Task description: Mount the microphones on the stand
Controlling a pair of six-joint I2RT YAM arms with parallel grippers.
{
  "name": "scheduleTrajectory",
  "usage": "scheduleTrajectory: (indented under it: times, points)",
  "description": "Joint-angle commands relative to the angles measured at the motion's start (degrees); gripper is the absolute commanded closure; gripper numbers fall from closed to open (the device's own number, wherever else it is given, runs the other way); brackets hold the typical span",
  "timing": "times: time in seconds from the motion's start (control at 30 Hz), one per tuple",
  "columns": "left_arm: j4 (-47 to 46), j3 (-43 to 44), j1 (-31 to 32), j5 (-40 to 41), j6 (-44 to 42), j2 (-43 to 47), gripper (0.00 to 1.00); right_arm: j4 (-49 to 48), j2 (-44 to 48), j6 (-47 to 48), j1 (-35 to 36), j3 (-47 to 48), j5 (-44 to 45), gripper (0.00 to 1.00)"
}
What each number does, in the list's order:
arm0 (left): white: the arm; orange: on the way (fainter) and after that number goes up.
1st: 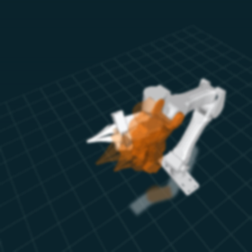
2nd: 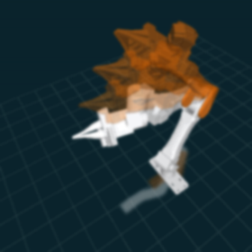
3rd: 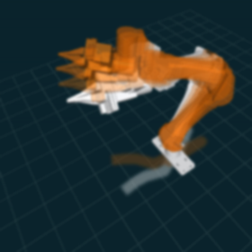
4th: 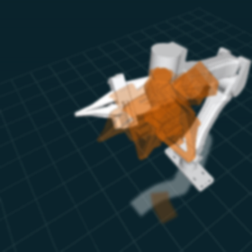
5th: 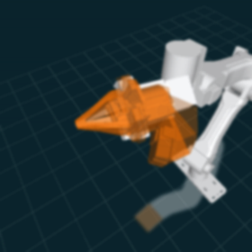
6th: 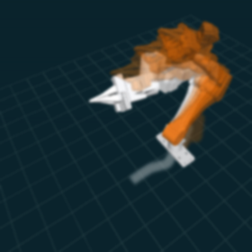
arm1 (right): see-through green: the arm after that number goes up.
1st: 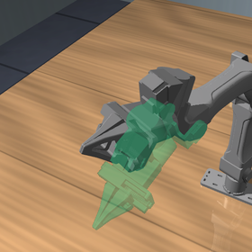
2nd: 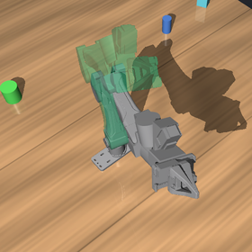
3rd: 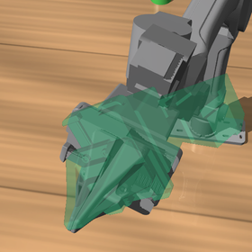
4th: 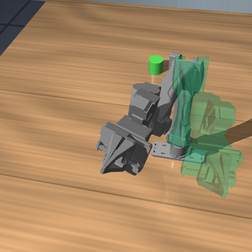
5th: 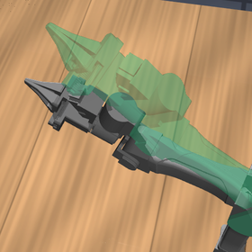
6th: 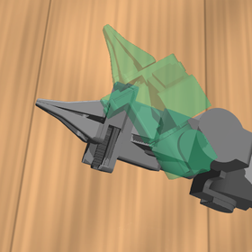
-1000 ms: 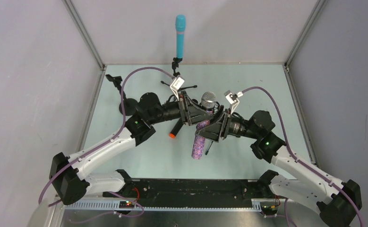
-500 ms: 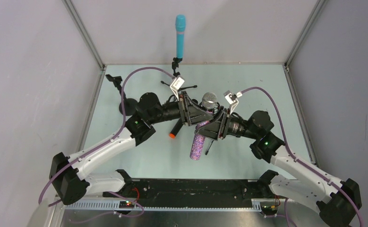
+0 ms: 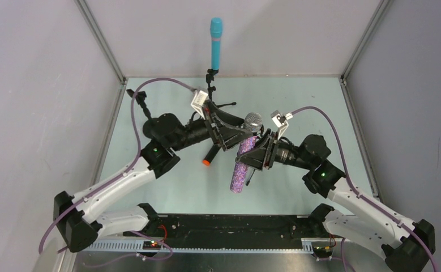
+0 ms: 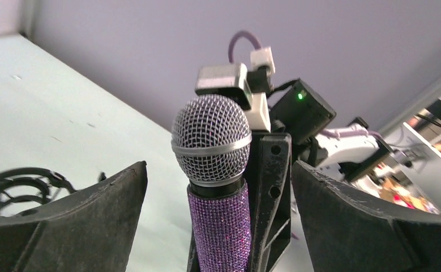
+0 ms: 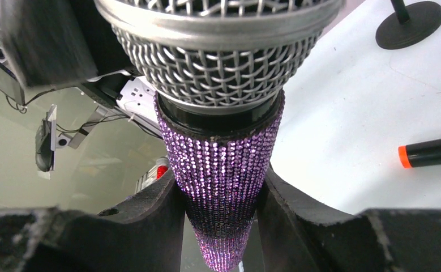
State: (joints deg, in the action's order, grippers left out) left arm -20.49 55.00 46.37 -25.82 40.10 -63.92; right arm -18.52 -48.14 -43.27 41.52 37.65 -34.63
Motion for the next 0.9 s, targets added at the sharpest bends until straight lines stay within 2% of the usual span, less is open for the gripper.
scheduleTrajectory:
  times: [0.0, 0.17, 0.33, 0.5, 0.73, 0.87]
  points:
    - [-2.8, -0.7, -0.4, 8.5, -8.0, 5.3, 0.0, -0.1, 2.7, 2.8, 0.3, 0.6, 2.6, 1.0]
    - [-1.7, -6.8, -0.6, 21.1, -14.4, 11.3, 0.0, 3.2, 4.5, 5.2, 0.2, 0.7, 5.7, 1.0]
    - [4.1, -12.4, -0.6, 33.1, -20.1, 17.0, 0.0, 6.0, 5.8, 7.8, 0.2, 0.7, 9.5, 1.0]
    - [10.6, -16.0, -0.6, 39.2, -21.3, 20.1, 0.0, 7.0, 6.3, 10.1, 0.1, 0.7, 11.7, 1.0]
    - [19.4, -20.9, -0.6, 46.8, -15.8, 20.3, 0.0, 7.5, 5.6, 12.5, 0.0, 0.7, 12.9, 1.0]
    - [25.0, -22.8, -0.6, 50.0, -8.7, 17.6, 0.0, 8.1, 5.5, 14.2, 0.0, 0.7, 13.4, 1.0]
